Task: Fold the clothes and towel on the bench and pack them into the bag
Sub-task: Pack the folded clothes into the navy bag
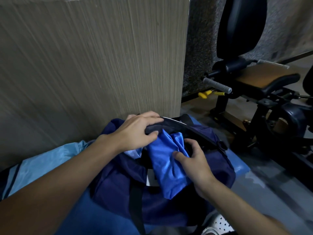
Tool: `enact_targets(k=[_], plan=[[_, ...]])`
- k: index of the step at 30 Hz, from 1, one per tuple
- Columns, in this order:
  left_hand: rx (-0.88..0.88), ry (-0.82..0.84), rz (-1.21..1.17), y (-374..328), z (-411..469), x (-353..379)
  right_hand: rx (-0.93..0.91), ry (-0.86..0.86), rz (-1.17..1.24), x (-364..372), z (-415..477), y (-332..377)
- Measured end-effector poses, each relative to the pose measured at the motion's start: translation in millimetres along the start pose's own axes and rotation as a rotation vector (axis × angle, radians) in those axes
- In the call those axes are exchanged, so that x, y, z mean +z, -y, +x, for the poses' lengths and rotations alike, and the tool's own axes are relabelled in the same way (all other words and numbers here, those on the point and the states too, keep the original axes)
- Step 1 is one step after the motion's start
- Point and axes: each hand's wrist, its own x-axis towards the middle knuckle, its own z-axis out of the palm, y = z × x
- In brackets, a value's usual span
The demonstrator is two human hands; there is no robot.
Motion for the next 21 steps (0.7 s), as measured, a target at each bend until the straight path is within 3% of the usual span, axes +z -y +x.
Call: enact_targets(k=[7, 13, 17, 21], plan=[[0.012, -0.027, -0.044, 2.4, 7.9, -14.3, 0.058, -0.203, 0.125, 44.9, 45.5, -3.0], [0.058, -0.050, -0.081, 10.0, 9.5, -23.0, 0.075, -0.156, 0.115, 66.2, 66.0, -25.2], [0.055, -0.050, -0.096, 11.6, 8.2, -26.2, 0.119, -0.079, -0.114, 68.6, 75.7, -32.1], [0.047, -0.049, -0.101, 13.1, 6.6, -25.4, -0.026, -0.138, -0.476, 62.1, 72.0, -34.5]])
